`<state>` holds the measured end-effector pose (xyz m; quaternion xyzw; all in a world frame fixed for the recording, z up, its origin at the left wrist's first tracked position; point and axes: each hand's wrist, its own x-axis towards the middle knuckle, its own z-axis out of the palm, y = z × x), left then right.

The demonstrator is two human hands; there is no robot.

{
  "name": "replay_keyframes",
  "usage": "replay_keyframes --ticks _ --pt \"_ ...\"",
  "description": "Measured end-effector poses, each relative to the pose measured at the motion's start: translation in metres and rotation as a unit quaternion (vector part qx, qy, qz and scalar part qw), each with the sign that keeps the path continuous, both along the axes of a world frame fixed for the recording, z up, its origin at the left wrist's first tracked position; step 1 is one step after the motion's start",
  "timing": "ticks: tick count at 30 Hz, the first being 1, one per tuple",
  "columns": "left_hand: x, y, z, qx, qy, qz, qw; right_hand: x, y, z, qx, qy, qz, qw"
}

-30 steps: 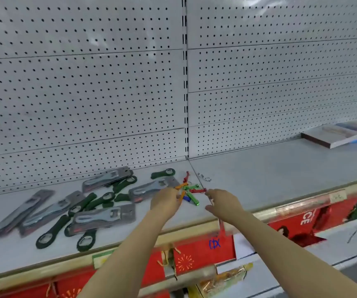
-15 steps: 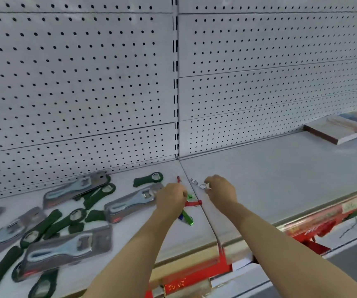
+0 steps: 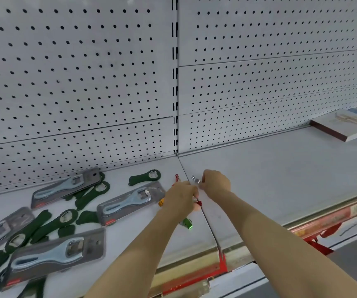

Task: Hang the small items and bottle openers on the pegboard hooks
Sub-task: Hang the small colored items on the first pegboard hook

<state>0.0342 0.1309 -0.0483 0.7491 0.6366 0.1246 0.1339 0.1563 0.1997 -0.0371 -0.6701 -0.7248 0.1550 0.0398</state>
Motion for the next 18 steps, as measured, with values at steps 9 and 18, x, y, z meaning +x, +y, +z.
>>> replay_keyframes --ticks 9,18 --pt "0.007 0.002 0.007 0.053 0.156 -0.074 0.984 0.017 -0.015 -0.002 0.002 0.220 -0.088 0.971" --pt "-0.020 -0.013 0.021 0.070 -0.108 0.123 0.984 0.015 -0.044 0.021 -0.005 0.463 -0.078 0.883"
